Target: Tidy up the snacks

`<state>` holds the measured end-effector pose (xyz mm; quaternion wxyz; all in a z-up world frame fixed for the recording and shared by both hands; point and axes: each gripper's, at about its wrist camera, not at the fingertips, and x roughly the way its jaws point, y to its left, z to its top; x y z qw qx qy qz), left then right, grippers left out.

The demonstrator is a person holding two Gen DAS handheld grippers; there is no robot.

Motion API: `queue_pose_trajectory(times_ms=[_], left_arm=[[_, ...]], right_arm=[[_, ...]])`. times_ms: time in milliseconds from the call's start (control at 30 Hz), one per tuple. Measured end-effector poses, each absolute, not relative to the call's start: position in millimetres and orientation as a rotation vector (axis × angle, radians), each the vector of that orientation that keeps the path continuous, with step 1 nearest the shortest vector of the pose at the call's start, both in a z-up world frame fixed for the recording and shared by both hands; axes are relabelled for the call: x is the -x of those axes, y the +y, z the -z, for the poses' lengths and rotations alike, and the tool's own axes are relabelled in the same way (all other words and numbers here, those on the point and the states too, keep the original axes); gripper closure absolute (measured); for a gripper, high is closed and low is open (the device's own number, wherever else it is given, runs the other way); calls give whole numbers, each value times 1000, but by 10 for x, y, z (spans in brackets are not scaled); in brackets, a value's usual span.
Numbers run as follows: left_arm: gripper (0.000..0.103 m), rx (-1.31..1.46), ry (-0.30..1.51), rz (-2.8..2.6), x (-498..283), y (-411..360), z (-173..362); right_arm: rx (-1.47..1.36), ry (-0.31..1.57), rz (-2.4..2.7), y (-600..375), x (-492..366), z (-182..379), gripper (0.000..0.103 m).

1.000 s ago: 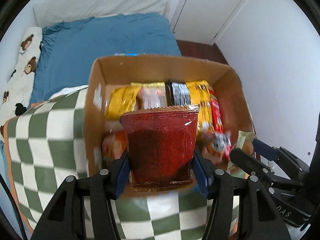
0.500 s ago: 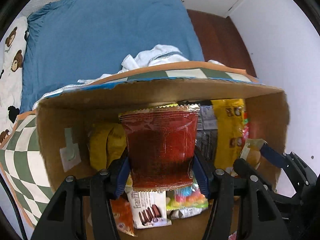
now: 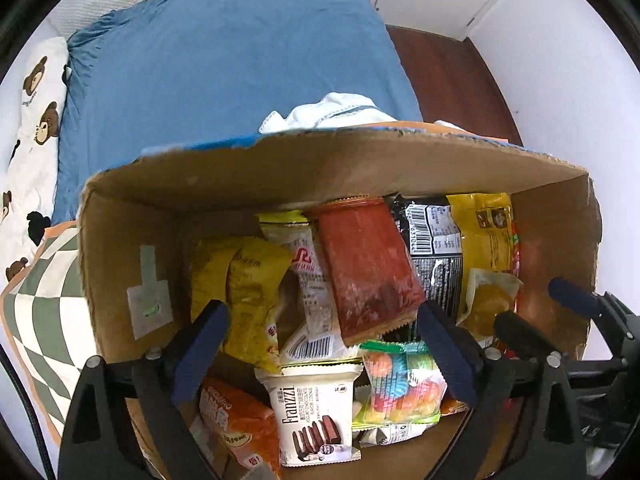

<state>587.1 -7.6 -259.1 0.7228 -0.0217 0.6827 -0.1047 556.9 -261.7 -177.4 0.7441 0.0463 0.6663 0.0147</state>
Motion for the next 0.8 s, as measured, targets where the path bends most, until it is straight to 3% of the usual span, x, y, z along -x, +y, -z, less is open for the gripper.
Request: queue_pose_trajectory(times_ms=[267,400,800], left_arm=[[6,61,1441,234,-5599,9,2438],[1,80,1409,236,-5457,51,2318],[1,11,1162,193,-4641,2,1624]], right_arm=[[-51,1410,0,-2594,-5378,1586,5],[-36,1377,-3,-2588,-5254,1471,4],[-19,1187,10,-2526,-4553,939,4]])
